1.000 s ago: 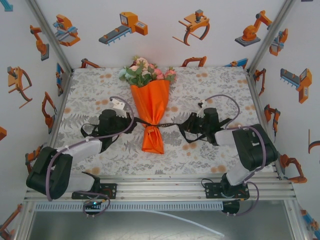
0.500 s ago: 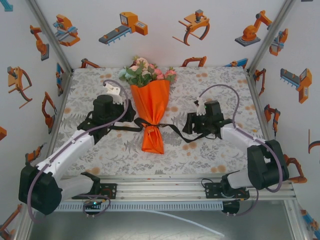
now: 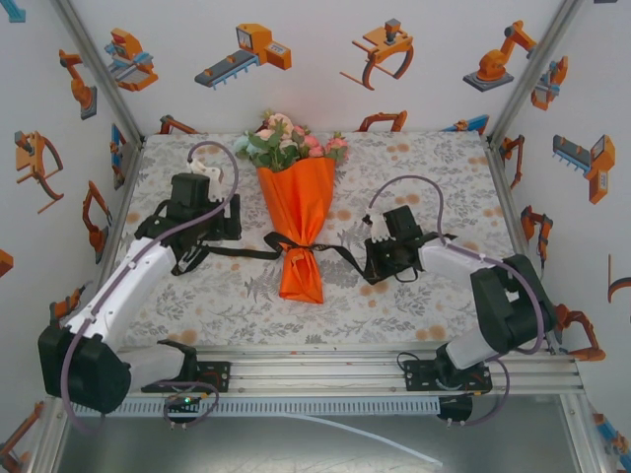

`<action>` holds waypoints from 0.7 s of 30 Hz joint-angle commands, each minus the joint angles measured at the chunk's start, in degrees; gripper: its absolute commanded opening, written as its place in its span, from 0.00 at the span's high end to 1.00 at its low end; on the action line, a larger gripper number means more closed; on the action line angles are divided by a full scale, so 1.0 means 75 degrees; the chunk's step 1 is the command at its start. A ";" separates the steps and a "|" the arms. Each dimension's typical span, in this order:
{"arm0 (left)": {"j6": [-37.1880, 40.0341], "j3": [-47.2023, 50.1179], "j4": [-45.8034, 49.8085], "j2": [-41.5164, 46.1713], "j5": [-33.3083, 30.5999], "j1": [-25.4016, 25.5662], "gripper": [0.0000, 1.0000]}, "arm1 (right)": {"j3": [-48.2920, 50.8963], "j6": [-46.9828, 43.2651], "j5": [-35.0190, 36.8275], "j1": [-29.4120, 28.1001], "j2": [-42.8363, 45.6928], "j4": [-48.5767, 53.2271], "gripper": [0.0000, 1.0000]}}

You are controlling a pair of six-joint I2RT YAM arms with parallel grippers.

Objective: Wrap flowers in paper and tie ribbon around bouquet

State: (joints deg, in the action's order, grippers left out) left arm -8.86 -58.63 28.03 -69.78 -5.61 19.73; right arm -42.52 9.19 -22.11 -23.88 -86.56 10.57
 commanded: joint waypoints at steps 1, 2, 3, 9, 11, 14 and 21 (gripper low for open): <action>0.1095 -0.0455 0.0728 -0.0712 0.0679 -0.0179 0.23 | -0.0140 0.0291 0.0277 0.0002 0.0912 -0.0481 1.00; 0.1477 -0.0646 0.0897 -0.1045 0.0795 -0.0194 0.23 | -0.0072 0.0510 0.0327 0.0044 0.1223 -0.0805 1.00; 0.1860 -0.0872 0.1182 -0.1419 0.0876 -0.0193 0.23 | -0.0021 0.0751 0.0346 0.0100 0.1446 -0.1092 1.00; 0.3789 -0.1849 0.1960 -0.3133 0.1400 -0.0025 0.26 | 0.0302 0.1742 0.0510 0.0676 0.2087 -0.2166 1.00; 0.4342 -0.1771 0.1751 -0.3301 0.1845 0.0024 0.26 | 0.0444 0.2049 0.0321 0.1073 0.2203 -0.2475 1.00; 0.4866 -0.1523 0.1212 -0.3404 0.2105 0.0053 0.26 | 0.0491 0.2435 -0.0136 0.1671 0.2288 -0.2629 1.00; 0.5487 -0.1861 0.1410 -0.4355 0.2025 0.0272 0.25 | 0.0338 0.2429 -0.0515 0.1874 0.2395 -0.2557 1.00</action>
State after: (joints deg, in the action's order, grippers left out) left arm 27.29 -70.83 36.77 -99.11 7.99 20.99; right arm -39.31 25.98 -23.33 -9.93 -69.87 -6.55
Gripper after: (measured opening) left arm 0.746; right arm 0.004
